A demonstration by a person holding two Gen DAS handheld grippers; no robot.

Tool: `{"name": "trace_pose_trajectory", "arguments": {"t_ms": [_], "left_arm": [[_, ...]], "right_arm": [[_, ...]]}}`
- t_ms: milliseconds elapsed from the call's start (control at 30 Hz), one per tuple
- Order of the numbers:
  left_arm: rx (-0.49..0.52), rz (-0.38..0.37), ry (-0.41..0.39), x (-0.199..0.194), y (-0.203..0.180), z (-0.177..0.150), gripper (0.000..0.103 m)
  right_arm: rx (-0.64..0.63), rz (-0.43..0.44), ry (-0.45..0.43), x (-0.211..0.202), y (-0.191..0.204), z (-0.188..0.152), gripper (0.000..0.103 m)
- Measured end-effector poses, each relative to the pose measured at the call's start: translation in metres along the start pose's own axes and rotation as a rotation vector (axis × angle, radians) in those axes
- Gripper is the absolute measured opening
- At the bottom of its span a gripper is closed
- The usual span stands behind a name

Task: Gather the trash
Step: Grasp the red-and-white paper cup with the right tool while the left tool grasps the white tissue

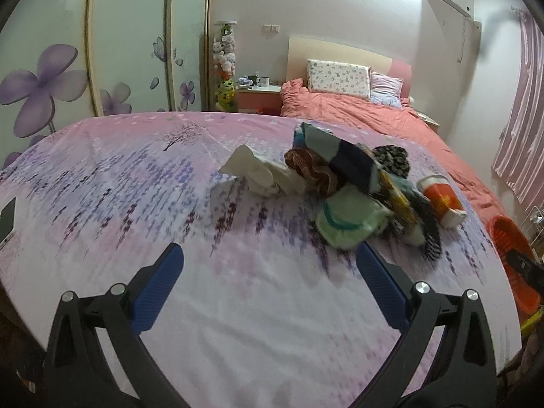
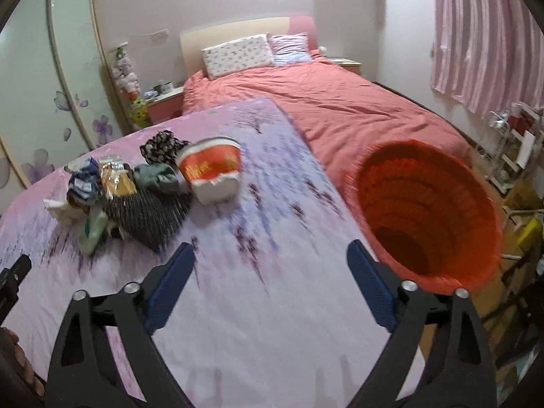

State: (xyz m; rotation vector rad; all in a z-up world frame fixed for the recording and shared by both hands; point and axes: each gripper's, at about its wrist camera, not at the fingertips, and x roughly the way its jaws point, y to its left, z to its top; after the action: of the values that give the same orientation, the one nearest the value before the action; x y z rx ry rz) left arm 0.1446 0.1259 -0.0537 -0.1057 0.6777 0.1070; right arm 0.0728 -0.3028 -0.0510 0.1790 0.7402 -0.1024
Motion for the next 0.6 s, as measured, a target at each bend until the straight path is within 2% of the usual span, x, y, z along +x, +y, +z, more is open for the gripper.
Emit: {"name": "trace_pose_trajectory", "arguments": {"t_ms": [133,367,600], "left_arm": [[-0.008,0.025,0.019,0.027,0.007,0.019,0.097],[-0.1,0.003,0.037,0.064,0.025,0.051,0.095],[-0.139,-0.018,0.099,0.101,0.032,0.069,0.082]], "right_arm": [[0.0,0.065,0.006,0.029,0.013,0.02,0.081],[-0.011,0.093,0.067,0.076,0.031,0.042,0.081],[-0.027,0.102,0.122,0.096,0.034,0.045,0.081]]}}
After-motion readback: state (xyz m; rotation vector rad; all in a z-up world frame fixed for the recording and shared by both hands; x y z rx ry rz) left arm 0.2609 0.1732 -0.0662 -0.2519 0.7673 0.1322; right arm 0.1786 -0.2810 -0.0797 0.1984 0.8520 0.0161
